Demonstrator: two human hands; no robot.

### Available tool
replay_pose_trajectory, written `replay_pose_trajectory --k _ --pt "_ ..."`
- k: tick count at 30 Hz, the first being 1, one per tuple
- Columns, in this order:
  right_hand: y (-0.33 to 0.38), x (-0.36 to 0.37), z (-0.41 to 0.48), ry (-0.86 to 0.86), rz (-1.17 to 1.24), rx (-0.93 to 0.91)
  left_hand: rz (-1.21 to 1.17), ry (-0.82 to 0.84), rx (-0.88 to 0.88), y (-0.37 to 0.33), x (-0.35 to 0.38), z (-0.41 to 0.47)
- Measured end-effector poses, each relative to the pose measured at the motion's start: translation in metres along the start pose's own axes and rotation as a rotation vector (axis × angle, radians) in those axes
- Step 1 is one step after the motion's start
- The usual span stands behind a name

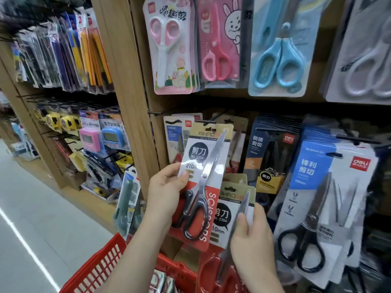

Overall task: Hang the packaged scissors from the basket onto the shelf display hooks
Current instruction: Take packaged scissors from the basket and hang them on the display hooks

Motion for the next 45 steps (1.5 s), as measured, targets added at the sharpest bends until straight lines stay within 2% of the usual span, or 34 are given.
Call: replay_pose_trajectory --k 4,10,16,20,22,24,27,30,32,37,41,45 --pt "-0.002 -0.001 0.002 -0.047 0.019 0.014 0.029 -0.001 -0.009 0.001 0.005 0.006" --pt "0.004 -0.003 -0.001 -0.129 0.042 -0.007 0.169 0.025 0.079 -0.001 0.021 0.031" --pt "0.005 -0.006 -0.003 -0.162 0.035 -0.057 0.352 -0.035 0.193 0.02 0.041 0.068" --pt "0.002 -0.008 0.001 -0.124 0.088 -0.102 0.386 0.031 0.19 0.036 0.052 0.079" --pt "0.001 -0.007 0.006 -0.087 0.184 -0.08 0.503 0.088 0.22 0.039 0.052 0.076" --pt "0.001 -0.004 0.01 -0.079 0.235 -0.079 0.549 0.042 0.248 0.04 0.044 0.067" --pt "0.002 -0.002 0.014 -0.046 0.322 -0.064 0.355 -0.059 0.215 0.032 0.03 0.035" --pt "0.005 -0.001 0.018 -0.013 0.433 -0.011 0.266 0.049 0.127 0.019 0.021 -0.007" --pt "0.006 0.001 0.019 0.01 0.512 0.027 0.27 0.108 0.136 0.016 0.02 -0.024" --pt "0.009 0.005 0.017 0.096 0.591 0.04 0.156 0.003 0.082 0.022 0.015 -0.032" --pt "0.01 0.006 0.017 0.105 0.504 -0.007 0.036 -0.122 0.02 0.021 0.007 -0.029" --pt "0.007 0.001 0.019 -0.042 0.347 -0.082 -0.049 -0.245 0.008 0.009 -0.009 -0.017"
Point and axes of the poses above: each hand's wrist, its own z-axis towards the middle knuckle, its own x-axis out of the palm, y = z × x, the point moved 1 cm from there along z, towards the middle knuckle, and after that the axes turned 7 degrees about x, right-handed, at the moved point
